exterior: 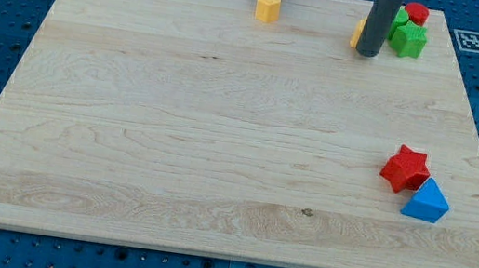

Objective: Move red star below red star

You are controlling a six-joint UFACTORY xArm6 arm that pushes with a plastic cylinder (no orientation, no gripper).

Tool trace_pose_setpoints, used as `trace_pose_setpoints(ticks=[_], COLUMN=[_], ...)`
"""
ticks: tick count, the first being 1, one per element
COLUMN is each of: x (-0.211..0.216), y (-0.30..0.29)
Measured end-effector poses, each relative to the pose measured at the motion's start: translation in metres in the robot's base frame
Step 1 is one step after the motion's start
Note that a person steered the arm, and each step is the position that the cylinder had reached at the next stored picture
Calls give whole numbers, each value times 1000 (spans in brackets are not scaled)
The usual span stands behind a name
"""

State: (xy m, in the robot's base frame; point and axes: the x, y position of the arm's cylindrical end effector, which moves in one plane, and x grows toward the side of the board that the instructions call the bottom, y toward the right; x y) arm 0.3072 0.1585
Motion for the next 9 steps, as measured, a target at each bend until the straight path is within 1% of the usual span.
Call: trace_pose_setpoints(ticks=[1, 2, 4, 5, 6, 7, 8, 9], x=[0, 24, 219, 282, 283, 275, 268, 256], y=[-6, -7, -39, -22, 78, 75, 23, 4])
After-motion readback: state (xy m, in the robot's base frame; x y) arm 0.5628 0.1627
